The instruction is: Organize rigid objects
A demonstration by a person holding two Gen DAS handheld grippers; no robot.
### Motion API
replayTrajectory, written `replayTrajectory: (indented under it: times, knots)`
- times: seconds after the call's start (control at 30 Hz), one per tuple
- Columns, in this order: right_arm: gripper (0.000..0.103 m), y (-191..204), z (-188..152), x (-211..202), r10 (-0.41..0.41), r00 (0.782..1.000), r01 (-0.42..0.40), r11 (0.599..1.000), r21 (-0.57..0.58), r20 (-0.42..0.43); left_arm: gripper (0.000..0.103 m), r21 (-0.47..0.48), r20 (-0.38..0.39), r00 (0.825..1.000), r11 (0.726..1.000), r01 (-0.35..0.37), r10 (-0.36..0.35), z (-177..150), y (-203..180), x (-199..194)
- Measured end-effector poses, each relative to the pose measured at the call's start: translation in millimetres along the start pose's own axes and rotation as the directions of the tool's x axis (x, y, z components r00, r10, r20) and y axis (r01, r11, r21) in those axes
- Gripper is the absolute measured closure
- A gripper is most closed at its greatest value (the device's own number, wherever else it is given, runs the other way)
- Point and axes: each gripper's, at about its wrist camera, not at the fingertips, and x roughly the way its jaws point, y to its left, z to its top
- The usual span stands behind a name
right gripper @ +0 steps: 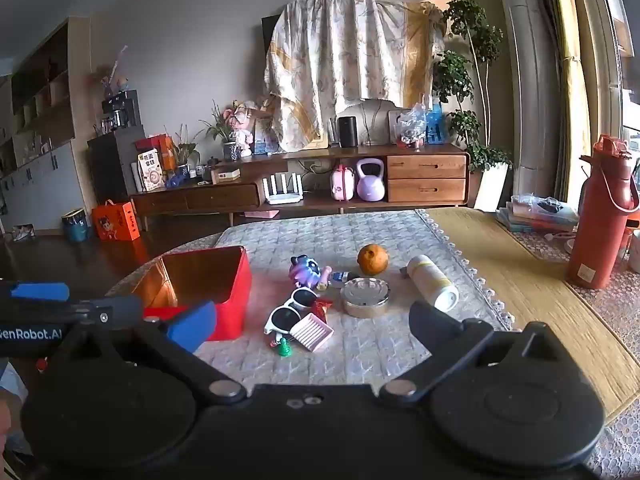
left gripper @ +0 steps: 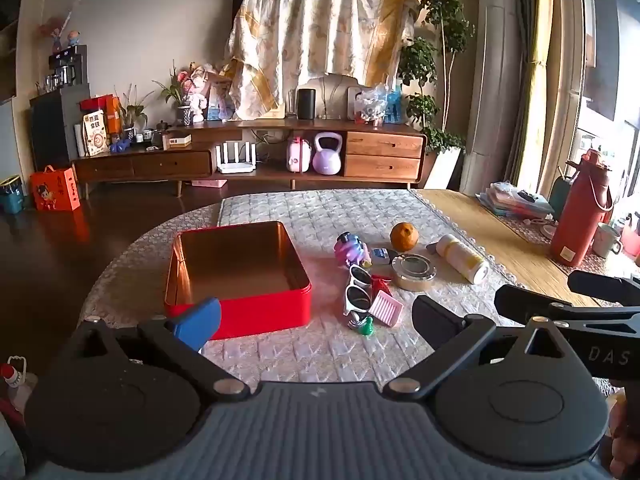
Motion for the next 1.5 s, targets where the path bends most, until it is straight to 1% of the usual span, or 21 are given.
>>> replayTrajectory:
  times: [0.2, 0.33, 0.43, 1.5]
  knots:
    - [0.0, 4.7, 0.2, 0.4, 0.015, 1.0, -0.015, 1.0, -0.025, -0.002, 0.001, 0.0, -0.018, 1.0, 1.0, -0.01, 0.01, -1.2, -1.4, 3.9]
    - [0.0, 3.8, 1.8, 6.0, 0.021, 1.0, -0.022, 0.999, -0.034, -0.015, 0.001, -0.019, -0.033, 0.999, 1.0, -0.008, 0.007, -0.7, 3.0, 1.4]
    - [0.0, 7.0, -0.8, 1.5, 0.023, 1.0, -0.024, 0.999, -0.044, -0.014, 0.001, -0.031, -0.045, 0.999, 1.0, -0.003, 0.002, -0.8, 6.0, 3.5]
    - [0.0, 7.2, -0.6, 4.2, 0.024, 0.999, -0.025, 0.999, -0.04, -0.022, 0.001, -0.038, -0.053, 0.999, 0.999, 0.0, -0.002, -5.3, 4.8, 8.2]
